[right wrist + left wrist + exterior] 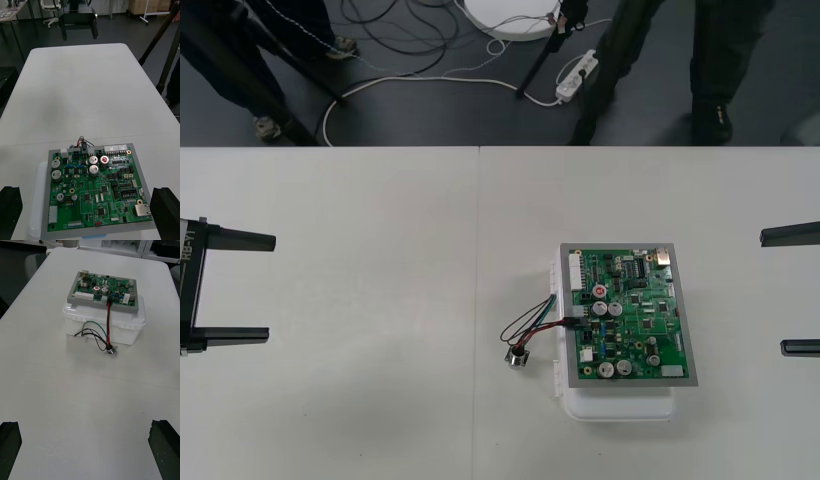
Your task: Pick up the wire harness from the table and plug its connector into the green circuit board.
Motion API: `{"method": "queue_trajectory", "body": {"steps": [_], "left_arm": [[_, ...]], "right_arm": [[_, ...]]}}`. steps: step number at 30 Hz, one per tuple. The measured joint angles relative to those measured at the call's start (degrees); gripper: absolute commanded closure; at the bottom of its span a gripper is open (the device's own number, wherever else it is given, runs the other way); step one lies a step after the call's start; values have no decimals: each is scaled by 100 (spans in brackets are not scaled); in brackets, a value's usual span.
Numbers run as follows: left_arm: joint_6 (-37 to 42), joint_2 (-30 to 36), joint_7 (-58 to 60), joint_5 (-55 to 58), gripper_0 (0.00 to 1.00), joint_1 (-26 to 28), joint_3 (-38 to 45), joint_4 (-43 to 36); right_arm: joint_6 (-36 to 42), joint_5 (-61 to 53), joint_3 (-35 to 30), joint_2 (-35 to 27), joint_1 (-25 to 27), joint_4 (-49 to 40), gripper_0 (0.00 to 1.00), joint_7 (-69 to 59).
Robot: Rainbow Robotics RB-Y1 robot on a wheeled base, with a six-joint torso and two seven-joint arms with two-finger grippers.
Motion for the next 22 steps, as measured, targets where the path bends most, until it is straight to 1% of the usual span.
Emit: {"method": "queue_trajectory", "body": {"steps": [22], "left_arm": [[0,0,0,0,0,0,0,0]], "right_arm": [[0,0,0,0,0,0,0,0]]}}
